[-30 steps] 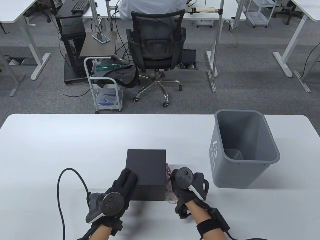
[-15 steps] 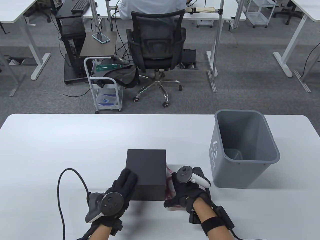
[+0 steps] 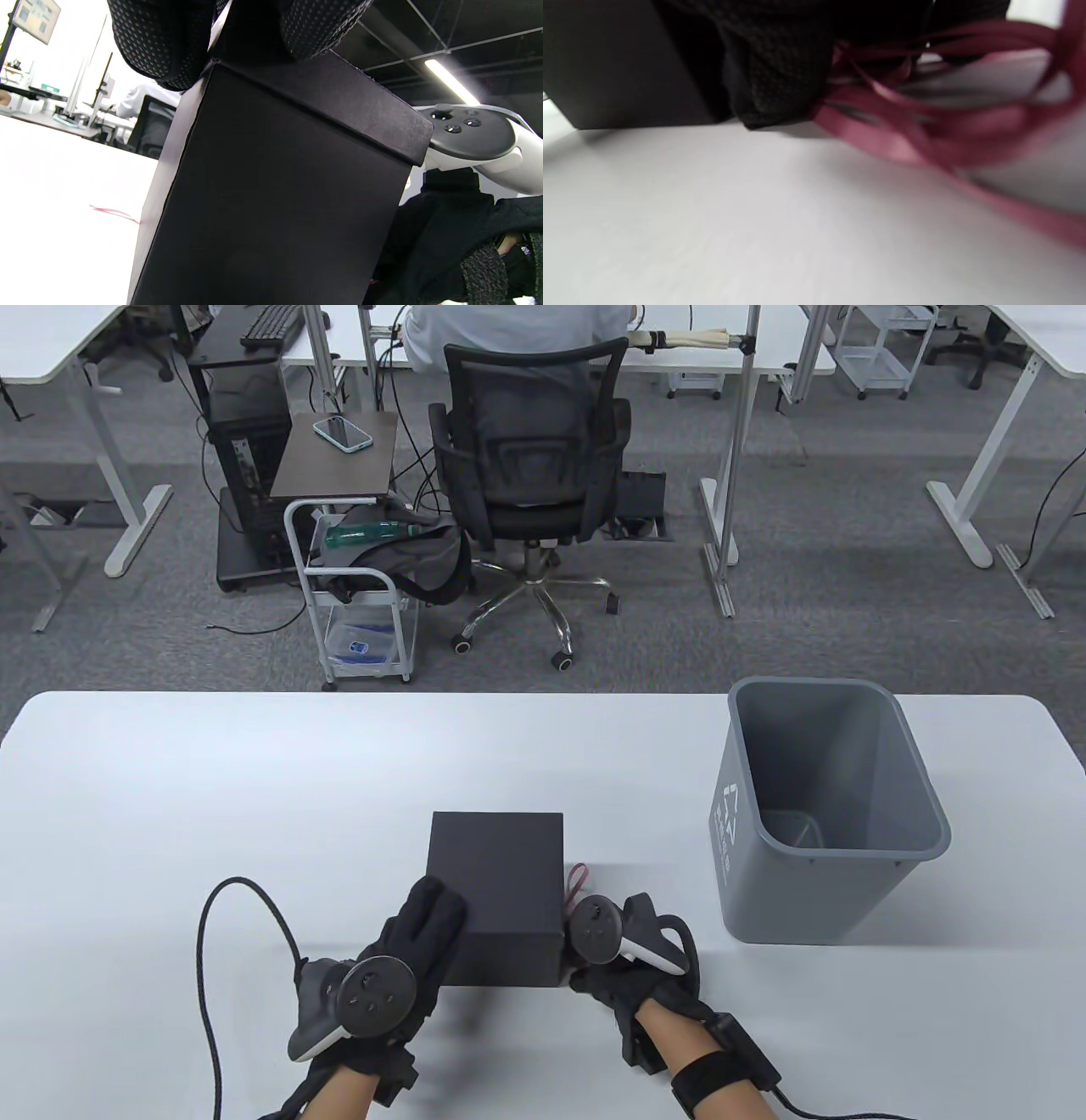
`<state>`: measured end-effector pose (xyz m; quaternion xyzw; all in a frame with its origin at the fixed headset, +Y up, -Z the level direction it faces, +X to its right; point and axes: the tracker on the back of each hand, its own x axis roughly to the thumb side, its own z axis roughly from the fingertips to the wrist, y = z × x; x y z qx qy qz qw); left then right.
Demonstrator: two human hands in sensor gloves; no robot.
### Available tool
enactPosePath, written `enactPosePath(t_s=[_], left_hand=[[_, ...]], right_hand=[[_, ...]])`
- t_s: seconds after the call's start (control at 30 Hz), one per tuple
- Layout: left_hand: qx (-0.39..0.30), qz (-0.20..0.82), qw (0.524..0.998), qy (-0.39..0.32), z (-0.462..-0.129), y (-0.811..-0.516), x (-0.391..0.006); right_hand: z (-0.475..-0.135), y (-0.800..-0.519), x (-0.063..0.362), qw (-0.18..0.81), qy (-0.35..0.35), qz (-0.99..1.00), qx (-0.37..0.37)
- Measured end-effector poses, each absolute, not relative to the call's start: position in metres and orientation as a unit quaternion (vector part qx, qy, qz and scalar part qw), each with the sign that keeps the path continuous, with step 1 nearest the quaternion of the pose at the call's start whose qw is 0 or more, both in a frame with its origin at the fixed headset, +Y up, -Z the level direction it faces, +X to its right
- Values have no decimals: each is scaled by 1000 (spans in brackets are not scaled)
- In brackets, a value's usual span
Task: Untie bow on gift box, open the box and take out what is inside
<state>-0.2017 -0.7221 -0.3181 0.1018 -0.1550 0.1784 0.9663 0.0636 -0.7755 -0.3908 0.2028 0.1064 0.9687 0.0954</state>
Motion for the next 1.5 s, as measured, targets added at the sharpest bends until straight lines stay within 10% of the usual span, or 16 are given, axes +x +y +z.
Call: enactPosePath(t_s=[0.6,1.23,1.5], left_hand=[[102,173,968,-152,-318,-722,-202],[100,174,968,-150,-319,-720,-202],[99,169,969,-149,-318,-720,-200]], right_hand=[[-369,-779,49,-88,4,956,278],[-293,-749,216,-196,67,963,172],[-277,-704,194,-162,-15,965,204]])
